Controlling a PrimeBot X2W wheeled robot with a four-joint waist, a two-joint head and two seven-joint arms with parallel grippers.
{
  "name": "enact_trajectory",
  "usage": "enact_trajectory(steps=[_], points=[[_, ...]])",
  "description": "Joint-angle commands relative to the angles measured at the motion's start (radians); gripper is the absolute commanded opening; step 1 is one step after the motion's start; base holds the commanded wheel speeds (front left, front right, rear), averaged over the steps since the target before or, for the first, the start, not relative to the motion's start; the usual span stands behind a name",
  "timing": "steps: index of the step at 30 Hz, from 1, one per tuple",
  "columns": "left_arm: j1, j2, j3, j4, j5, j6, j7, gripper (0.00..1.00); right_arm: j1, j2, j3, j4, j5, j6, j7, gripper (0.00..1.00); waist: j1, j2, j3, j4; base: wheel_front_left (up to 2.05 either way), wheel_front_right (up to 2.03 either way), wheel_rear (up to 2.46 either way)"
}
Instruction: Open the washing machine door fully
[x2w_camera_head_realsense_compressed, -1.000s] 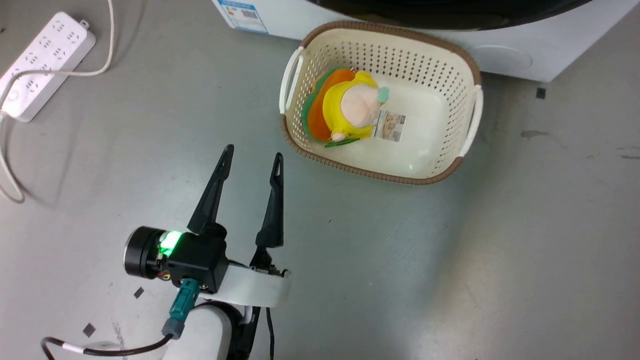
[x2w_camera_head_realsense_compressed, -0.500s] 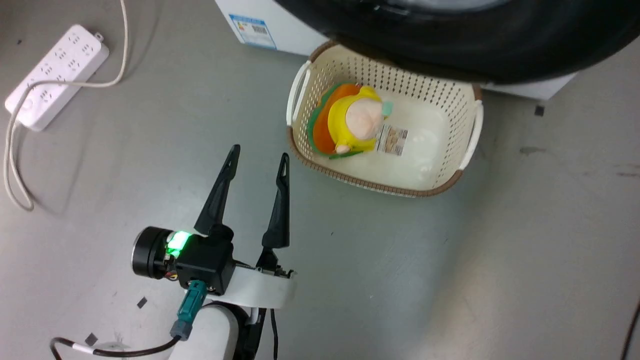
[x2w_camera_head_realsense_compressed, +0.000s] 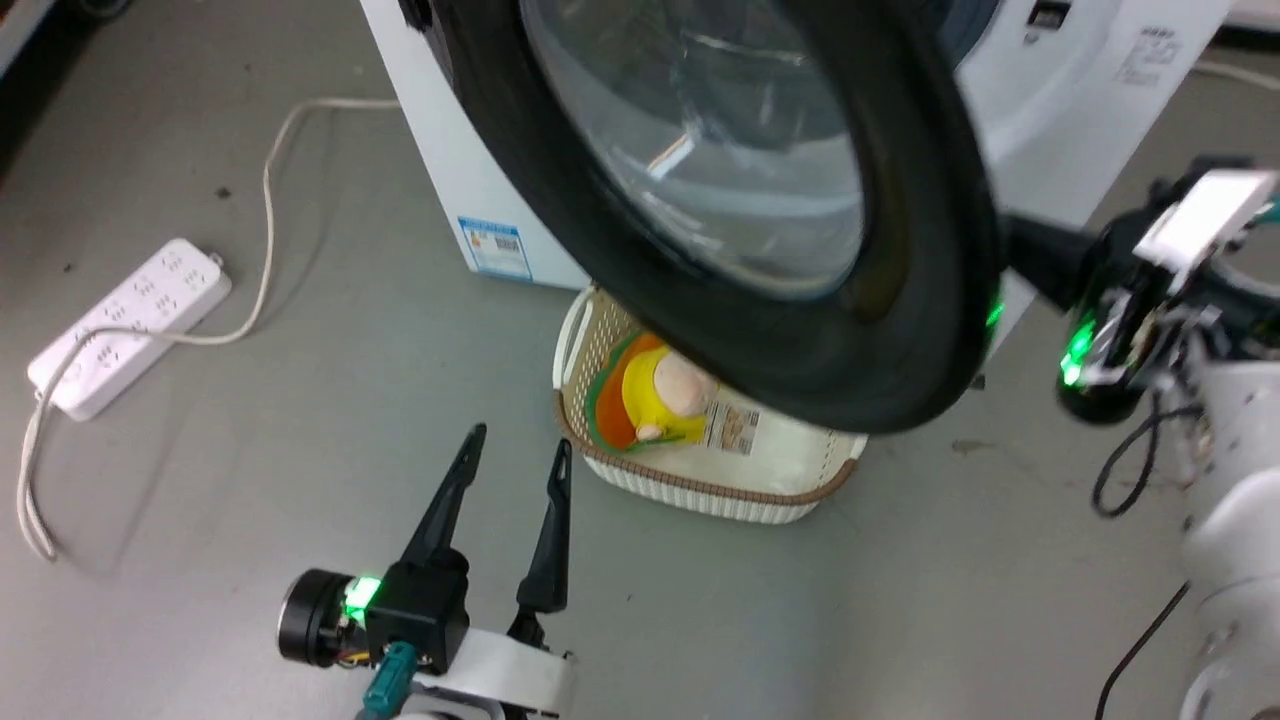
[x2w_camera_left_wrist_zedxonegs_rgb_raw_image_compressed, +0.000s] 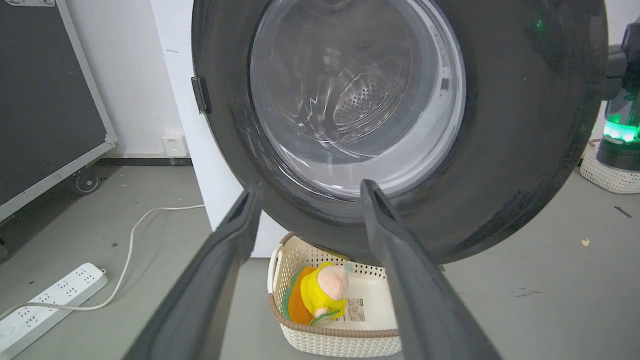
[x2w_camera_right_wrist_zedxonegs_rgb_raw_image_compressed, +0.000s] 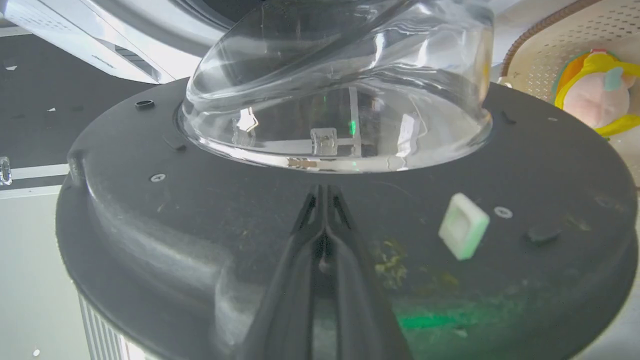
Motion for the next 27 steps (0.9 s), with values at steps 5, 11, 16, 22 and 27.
enact_trajectory(steps=[5,11,16,22,27], points=[[0.051,0.001,-0.013,0.020,0.006,-0.016,-0.006,1.00,0.158,0.065,0.037,-0.098,0.026,0.001,0.062,0.00,0.0003,0.0000,-0.089,-0.002,0.00,0.00,0.00],[0.094,0.001,-0.048,0.040,-0.013,-0.031,-0.006,1.00,0.303,0.072,0.300,-0.146,0.292,0.001,0.078,0.00,0.0003,0.0000,-0.132,0.027,0.00,0.00,0.00],[0.116,0.001,-0.058,0.043,-0.025,-0.032,-0.006,1.00,0.402,0.072,0.572,-0.234,0.495,0.001,-0.032,0.00,0.0003,0.0000,-0.140,0.043,0.00,0.00,0.00],[0.119,0.001,-0.054,0.042,-0.028,-0.030,-0.006,1.00,0.435,0.072,0.700,-0.292,0.564,0.001,-0.140,0.00,0.0003,0.0000,-0.137,0.050,0.00,0.00,0.00],[0.120,0.001,-0.031,0.039,-0.034,-0.019,-0.006,1.00,0.438,0.049,0.708,-0.337,0.519,0.001,-0.269,1.00,0.0003,0.0000,-0.153,0.038,0.00,0.00,0.00]])
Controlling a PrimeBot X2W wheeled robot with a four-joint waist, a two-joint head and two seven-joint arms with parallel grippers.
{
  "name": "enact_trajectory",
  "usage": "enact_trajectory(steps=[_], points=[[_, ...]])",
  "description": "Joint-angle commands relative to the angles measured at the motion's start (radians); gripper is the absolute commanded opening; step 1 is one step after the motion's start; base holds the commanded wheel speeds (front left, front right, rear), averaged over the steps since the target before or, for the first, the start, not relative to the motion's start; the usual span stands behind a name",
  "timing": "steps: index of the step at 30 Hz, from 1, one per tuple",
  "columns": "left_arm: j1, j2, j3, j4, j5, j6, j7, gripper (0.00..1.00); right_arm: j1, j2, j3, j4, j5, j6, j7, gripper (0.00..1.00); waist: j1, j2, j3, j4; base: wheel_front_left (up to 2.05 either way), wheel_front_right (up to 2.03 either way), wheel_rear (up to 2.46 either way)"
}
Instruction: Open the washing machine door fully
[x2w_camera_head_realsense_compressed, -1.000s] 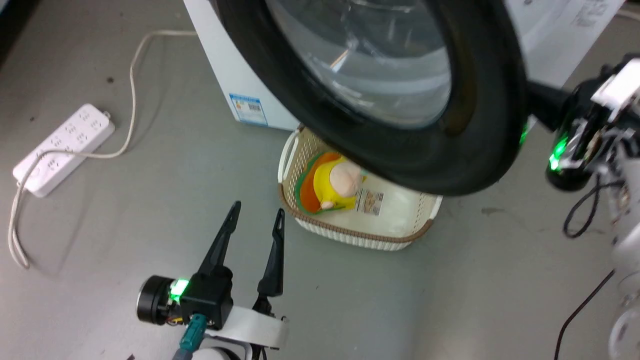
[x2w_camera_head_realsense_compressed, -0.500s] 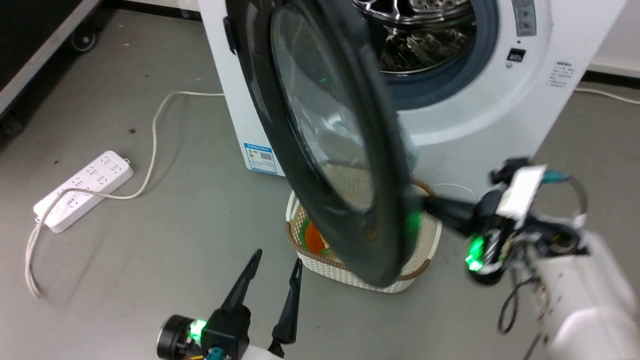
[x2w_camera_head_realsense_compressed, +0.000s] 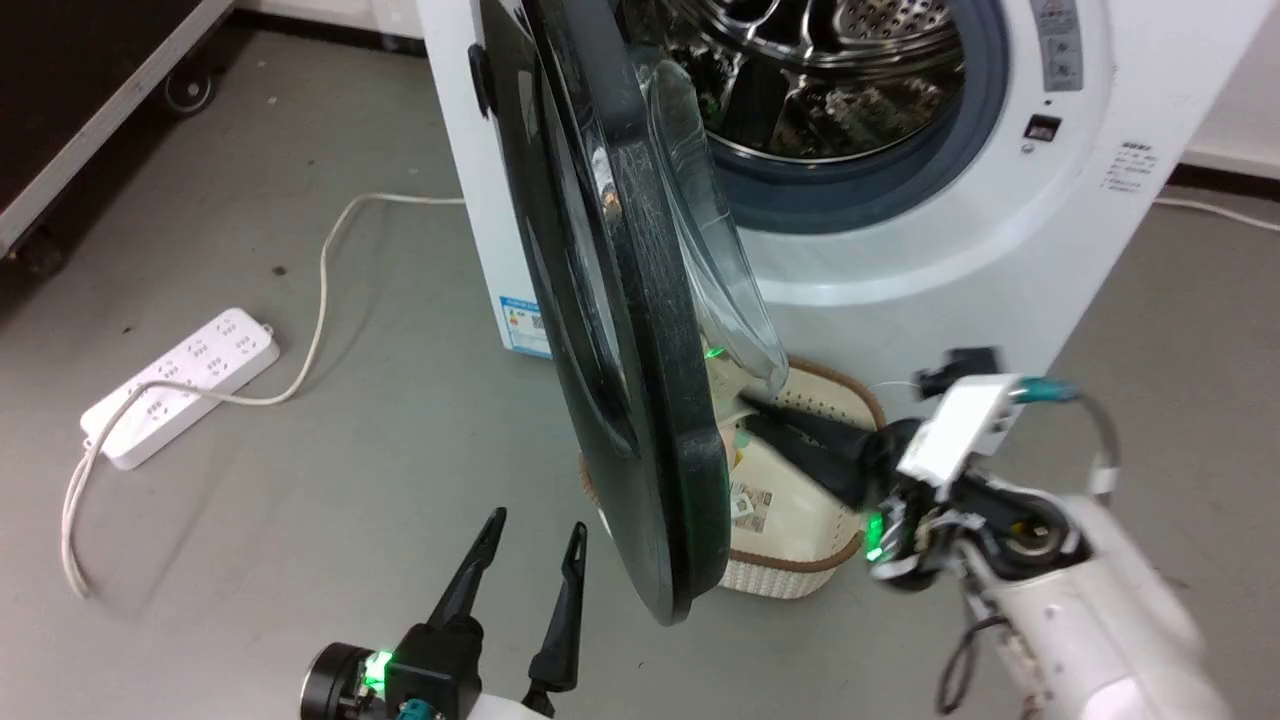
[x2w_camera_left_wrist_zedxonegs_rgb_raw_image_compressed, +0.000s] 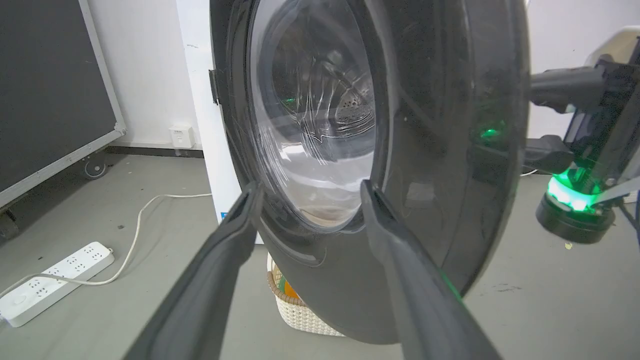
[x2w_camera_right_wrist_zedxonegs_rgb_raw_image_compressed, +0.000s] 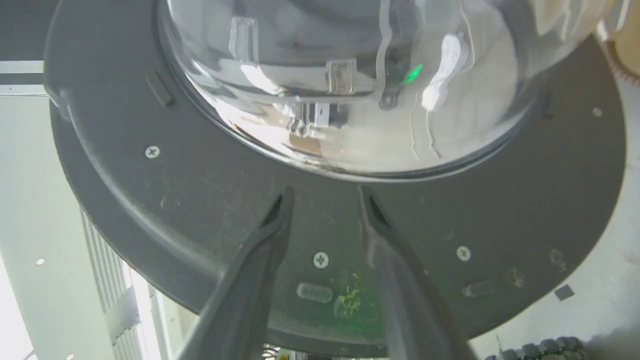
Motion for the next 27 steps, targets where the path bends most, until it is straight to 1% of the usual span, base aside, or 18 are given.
enact_trajectory(steps=[1,2,3,4,8,12,14,15,17,20,23,27], points=[[0.012,0.002,0.010,0.002,-0.005,0.002,-0.006,1.00,0.026,-0.039,-0.009,-0.030,-0.041,0.001,-0.062,1.00,-0.0001,0.0000,-0.019,-0.012,0.00,0.00,0.00],[0.012,0.002,0.010,0.002,-0.005,0.002,-0.006,1.00,0.026,-0.039,-0.009,-0.030,-0.041,0.001,-0.062,1.00,-0.0001,0.0000,-0.019,-0.012,0.00,0.00,0.00],[0.011,0.002,0.015,0.002,-0.005,0.000,-0.006,1.00,0.033,-0.061,-0.011,-0.056,-0.074,0.001,-0.104,1.00,-0.0001,0.0000,-0.028,-0.018,0.00,0.00,0.00],[0.008,0.002,0.029,-0.002,-0.008,0.000,-0.006,1.00,0.070,-0.130,-0.013,-0.168,-0.200,0.001,-0.255,1.00,-0.0001,0.0000,-0.048,-0.040,0.00,0.00,0.00],[0.009,0.002,0.046,-0.004,-0.019,0.003,-0.006,1.00,0.141,-0.232,0.003,-0.336,-0.437,0.001,-0.516,1.00,-0.0001,0.0000,-0.074,-0.075,0.00,0.00,0.00],[0.020,0.002,0.071,-0.002,-0.033,0.006,-0.006,1.00,0.222,-0.314,0.033,-0.448,-0.645,0.001,-0.719,1.00,-0.0001,0.0000,-0.095,-0.111,0.00,0.00,0.00],[0.026,0.002,0.083,-0.003,-0.036,0.007,-0.006,1.00,0.258,-0.354,0.038,-0.479,-0.759,0.001,-0.803,1.00,-0.0001,0.0000,-0.102,-0.128,0.00,0.00,0.00],[0.029,0.002,0.088,-0.003,-0.035,0.005,-0.006,1.00,0.277,-0.362,0.031,-0.487,-0.806,0.001,-0.839,1.00,-0.0001,0.0000,-0.104,-0.137,0.00,0.00,0.00],[0.036,0.002,0.100,-0.007,-0.034,0.000,-0.006,1.00,0.310,-0.368,0.015,-0.502,-0.905,0.001,-0.892,1.00,-0.0001,0.0000,-0.107,-0.156,0.00,0.00,0.00],[0.043,0.002,0.120,-0.008,-0.031,-0.012,-0.006,1.00,0.371,-0.337,-0.048,-0.516,-1.044,0.001,-0.927,1.00,-0.0001,0.0000,-0.109,-0.172,0.00,0.00,0.00],[0.049,0.002,0.141,-0.008,-0.028,-0.024,-0.006,1.00,0.447,-0.273,-0.129,-0.542,-1.180,0.001,-0.942,1.00,-0.0001,0.0000,-0.111,-0.185,0.00,0.00,0.00],[0.063,0.002,0.155,-0.008,-0.025,-0.032,-0.006,1.00,0.557,-0.170,-0.214,-0.582,-1.333,0.001,-0.948,1.00,-0.0001,0.0000,-0.113,-0.195,0.00,0.00,0.00]])
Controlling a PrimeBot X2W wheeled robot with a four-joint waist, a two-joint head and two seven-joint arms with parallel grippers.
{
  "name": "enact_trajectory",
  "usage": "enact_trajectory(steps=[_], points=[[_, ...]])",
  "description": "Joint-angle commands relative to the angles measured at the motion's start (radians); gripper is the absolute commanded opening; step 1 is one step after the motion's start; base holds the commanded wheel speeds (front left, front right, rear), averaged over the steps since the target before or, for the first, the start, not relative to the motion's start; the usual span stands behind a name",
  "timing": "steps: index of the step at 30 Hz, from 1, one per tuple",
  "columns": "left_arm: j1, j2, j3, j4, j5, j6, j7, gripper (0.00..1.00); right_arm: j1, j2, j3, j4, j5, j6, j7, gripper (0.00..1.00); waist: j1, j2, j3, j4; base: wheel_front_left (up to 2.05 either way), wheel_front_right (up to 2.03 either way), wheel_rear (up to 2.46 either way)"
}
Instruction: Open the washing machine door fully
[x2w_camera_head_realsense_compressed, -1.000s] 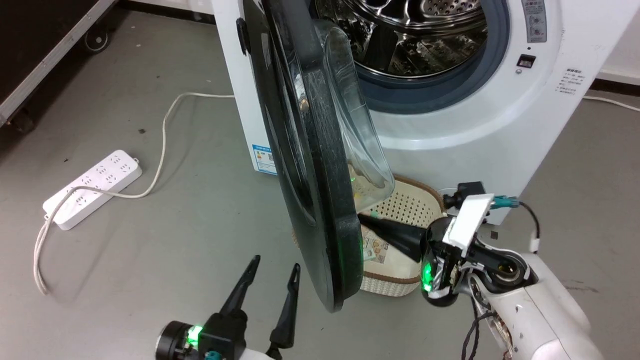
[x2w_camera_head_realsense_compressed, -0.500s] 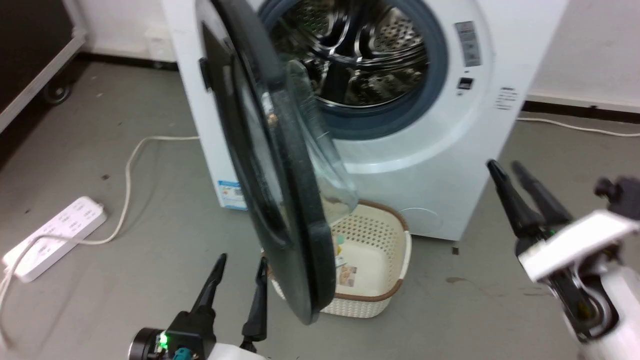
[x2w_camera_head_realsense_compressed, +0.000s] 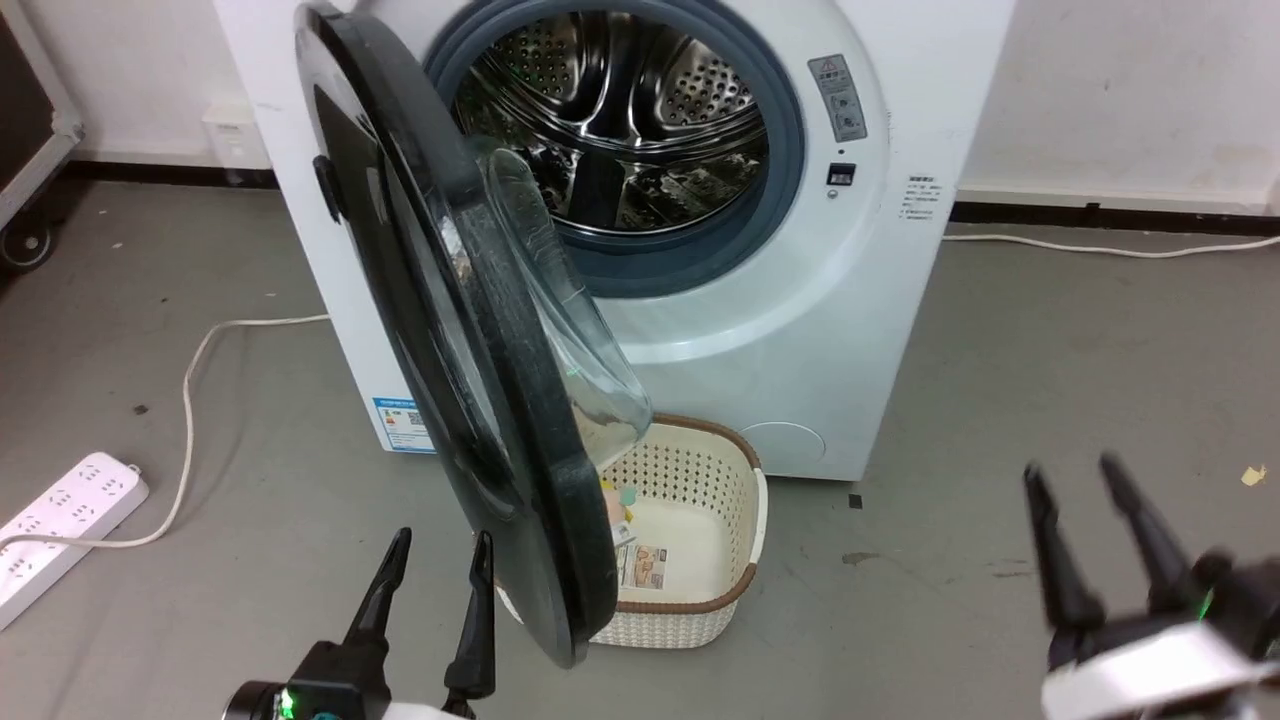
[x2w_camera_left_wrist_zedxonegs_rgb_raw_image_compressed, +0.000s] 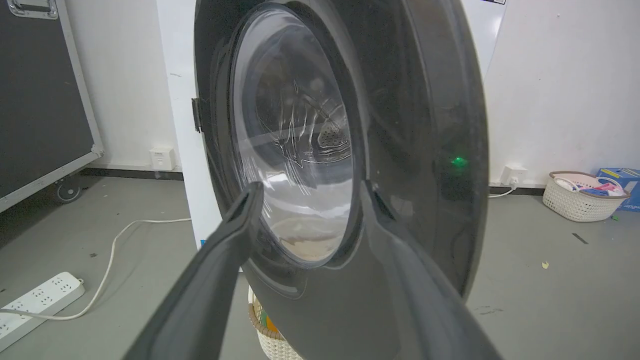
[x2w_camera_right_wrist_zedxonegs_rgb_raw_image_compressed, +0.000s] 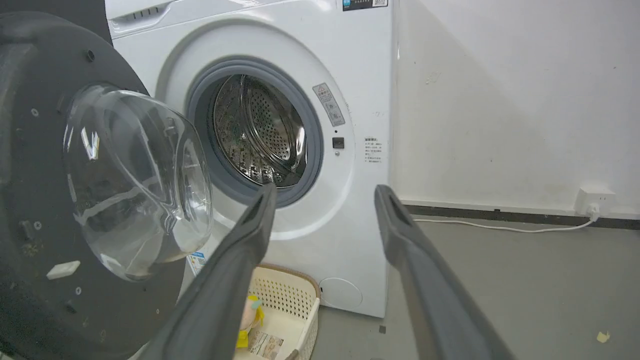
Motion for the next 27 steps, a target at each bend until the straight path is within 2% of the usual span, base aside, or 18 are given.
enact_trajectory(steps=[1,5,9,20,21,22,23,27], points=[[0.019,0.001,0.001,0.001,0.002,-0.004,-0.006,1.00,0.040,0.028,-0.015,-0.011,-0.033,0.001,-0.006,1.00,0.0001,0.0000,0.000,0.000,0.00,0.00,0.00],[0.021,0.001,0.001,0.014,0.000,-0.009,-0.006,1.00,0.118,0.100,-0.048,-0.032,-0.117,0.001,-0.008,1.00,0.0001,0.0000,0.000,0.006,0.00,0.00,0.00],[0.021,0.001,0.000,0.042,0.000,-0.010,-0.006,1.00,0.163,0.141,-0.054,-0.047,-0.169,0.001,-0.008,1.00,0.0001,0.0000,-0.001,0.010,0.00,0.00,0.00],[0.011,0.001,-0.008,0.067,0.012,-0.023,-0.006,1.00,0.176,0.181,-0.057,-0.051,-0.191,0.001,-0.008,1.00,0.0001,0.0000,0.002,0.005,0.00,0.00,0.00],[0.010,0.001,-0.010,0.066,0.011,-0.025,-0.006,0.84,0.175,0.182,-0.057,-0.051,-0.190,0.001,-0.008,1.00,0.0001,0.0000,0.002,0.004,0.00,0.00,0.00],[0.009,0.001,-0.011,0.066,0.011,-0.026,-0.006,0.23,0.174,0.183,-0.058,-0.051,-0.189,0.001,-0.008,1.00,0.0001,0.0000,0.003,0.004,0.00,0.00,0.00],[0.008,0.001,-0.012,0.066,0.012,-0.028,-0.006,0.00,0.172,0.184,-0.058,-0.052,-0.188,0.001,-0.008,1.00,0.0001,0.0000,0.003,0.004,0.00,0.00,0.00],[-0.003,0.001,-0.009,0.047,0.002,-0.037,-0.006,0.00,0.169,0.187,-0.060,-0.054,-0.184,0.001,-0.008,1.00,0.0001,0.0000,0.007,0.005,0.00,0.00,0.00]])
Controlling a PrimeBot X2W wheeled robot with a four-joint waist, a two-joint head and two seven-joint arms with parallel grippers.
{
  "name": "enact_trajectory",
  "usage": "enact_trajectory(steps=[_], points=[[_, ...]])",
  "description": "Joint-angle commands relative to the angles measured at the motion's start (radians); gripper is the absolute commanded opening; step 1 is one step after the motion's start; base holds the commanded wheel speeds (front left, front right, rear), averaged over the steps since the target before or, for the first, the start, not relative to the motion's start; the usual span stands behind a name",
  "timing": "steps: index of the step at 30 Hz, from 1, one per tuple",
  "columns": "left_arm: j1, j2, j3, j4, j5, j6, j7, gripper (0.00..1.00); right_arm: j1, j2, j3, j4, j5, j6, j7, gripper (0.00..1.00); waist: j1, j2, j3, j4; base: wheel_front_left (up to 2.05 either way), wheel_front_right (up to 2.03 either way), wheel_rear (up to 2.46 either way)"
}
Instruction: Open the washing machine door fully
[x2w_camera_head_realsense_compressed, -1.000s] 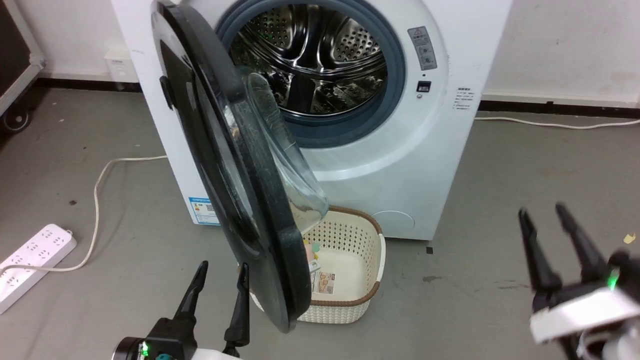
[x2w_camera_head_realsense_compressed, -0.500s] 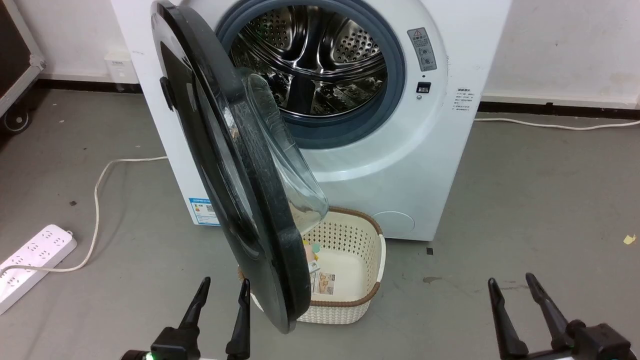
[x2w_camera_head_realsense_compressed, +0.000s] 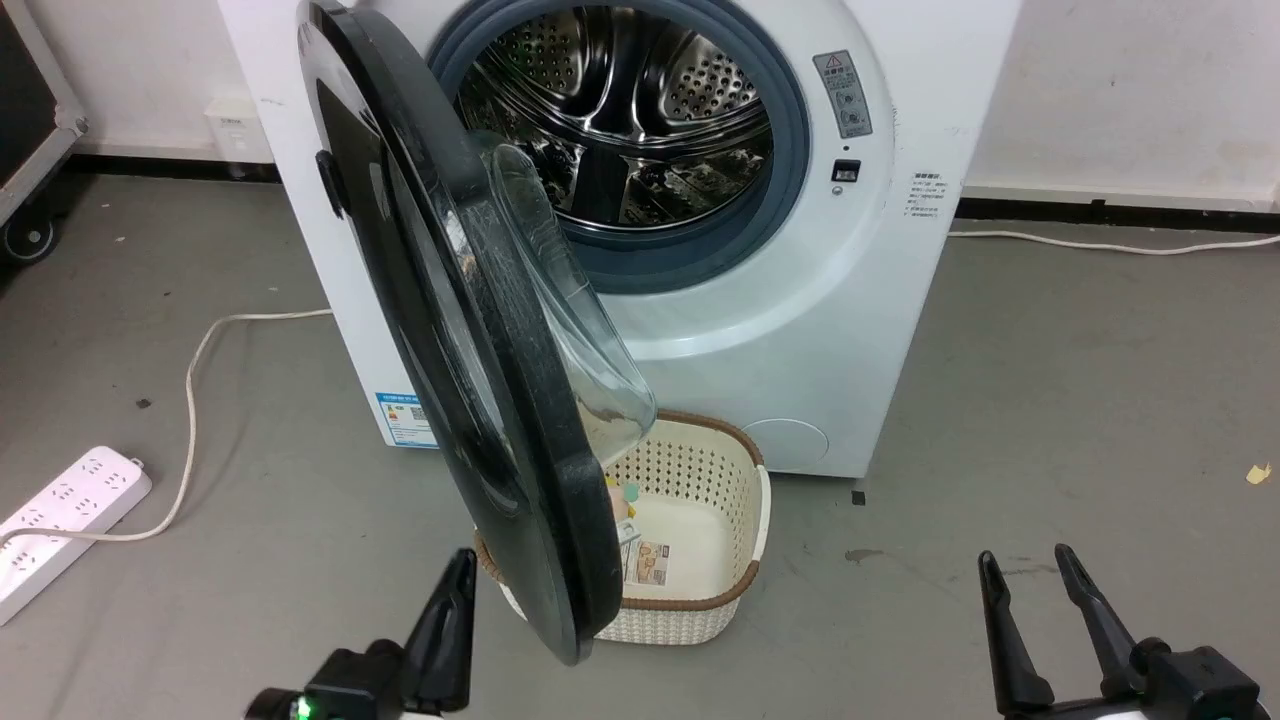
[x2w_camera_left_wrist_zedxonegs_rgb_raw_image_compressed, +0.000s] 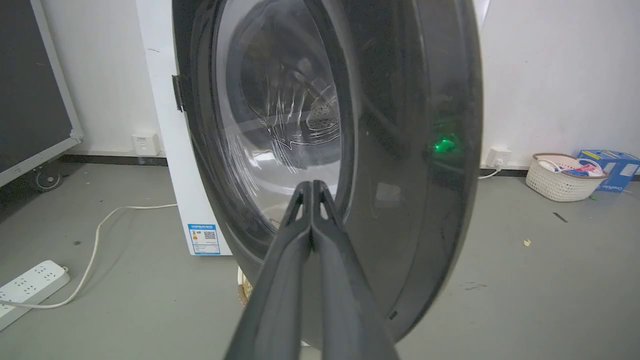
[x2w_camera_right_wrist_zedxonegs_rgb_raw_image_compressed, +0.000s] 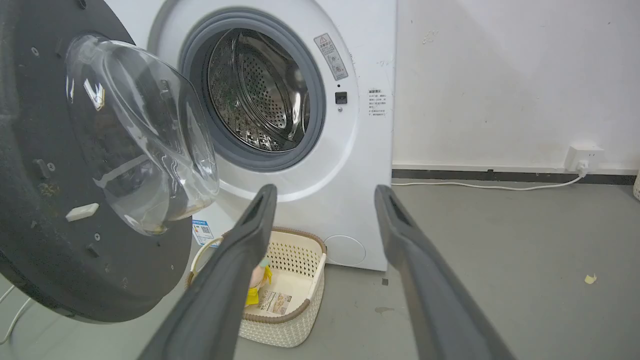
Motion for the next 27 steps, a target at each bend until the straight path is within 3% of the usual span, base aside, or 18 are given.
enact_trajectory(steps=[1,10,15,18,19,27], points=[[-0.014,0.002,0.003,-0.021,-0.009,0.001,-0.006,0.00,-0.002,0.007,-0.001,-0.010,0.010,0.001,-0.005,1.00,0.0000,-0.0001,0.001,0.001,0.00,0.00,0.00],[-0.094,0.002,0.068,-0.250,-0.052,0.070,-0.006,0.00,-0.005,0.009,0.003,-0.010,0.008,0.001,-0.005,1.00,0.0000,-0.0001,0.011,0.002,0.00,0.00,0.00],[-0.161,0.002,0.054,-0.392,-0.049,0.099,-0.006,0.00,-0.009,0.009,0.006,-0.002,0.010,0.001,-0.005,1.00,0.0000,-0.0001,0.008,-0.004,0.00,0.00,0.00],[-0.178,0.002,0.008,-0.417,-0.055,0.112,-0.006,0.00,-0.010,0.009,0.011,0.002,0.010,0.001,-0.005,1.00,0.0000,-0.0001,0.006,-0.010,0.00,0.00,0.00],[-0.177,0.002,-0.065,-0.388,-0.063,0.107,-0.006,0.00,-0.012,0.009,0.018,0.006,0.009,0.001,-0.005,1.00,0.0000,-0.0001,0.004,-0.018,0.00,0.00,0.00],[-0.145,0.002,-0.262,-0.249,-0.063,0.088,0.066,0.00,-0.012,0.010,0.022,0.013,0.008,0.001,-0.005,1.00,0.0000,-0.0001,0.010,-0.028,0.00,0.00,0.00]])
